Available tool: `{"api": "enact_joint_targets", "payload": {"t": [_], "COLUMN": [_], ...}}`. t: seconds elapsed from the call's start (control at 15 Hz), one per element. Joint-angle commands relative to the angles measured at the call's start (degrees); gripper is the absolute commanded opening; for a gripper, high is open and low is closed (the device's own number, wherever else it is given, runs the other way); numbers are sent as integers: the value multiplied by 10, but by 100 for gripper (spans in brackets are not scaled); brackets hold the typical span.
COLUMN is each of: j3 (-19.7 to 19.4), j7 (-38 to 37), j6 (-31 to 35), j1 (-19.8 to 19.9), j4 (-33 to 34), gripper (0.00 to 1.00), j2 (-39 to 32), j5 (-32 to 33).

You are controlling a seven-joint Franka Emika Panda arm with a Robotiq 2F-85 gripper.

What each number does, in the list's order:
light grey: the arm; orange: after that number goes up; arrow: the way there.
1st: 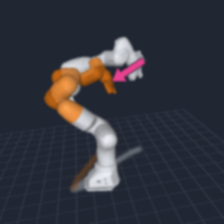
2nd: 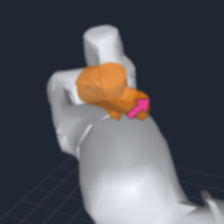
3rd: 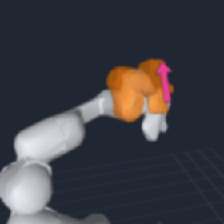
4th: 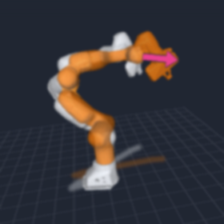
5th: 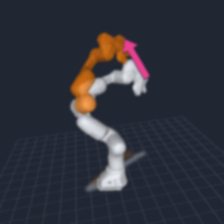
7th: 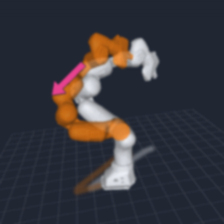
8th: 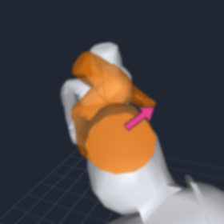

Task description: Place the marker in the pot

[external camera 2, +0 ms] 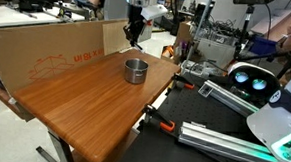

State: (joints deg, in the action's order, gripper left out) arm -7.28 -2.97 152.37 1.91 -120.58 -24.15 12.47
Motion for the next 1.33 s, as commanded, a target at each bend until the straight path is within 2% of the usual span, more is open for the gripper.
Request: {"api": "enact_joint_targets", "payload": {"t": [0.0,0.33,0.53,0.93,1.27], "j3": [-68,-170,-204,-226,-214], "j7": [-121,-312,-392,-477,-482], "j6": [102,158,183,213,215], "j1": [-69,-162,-194,-233,-246], "j4": [-80,-121,-131,-136,-147], "gripper": [5,5,5,5,5], "j2": [59,99,104,100,98], "j5": [94,263,350,465,502]}}
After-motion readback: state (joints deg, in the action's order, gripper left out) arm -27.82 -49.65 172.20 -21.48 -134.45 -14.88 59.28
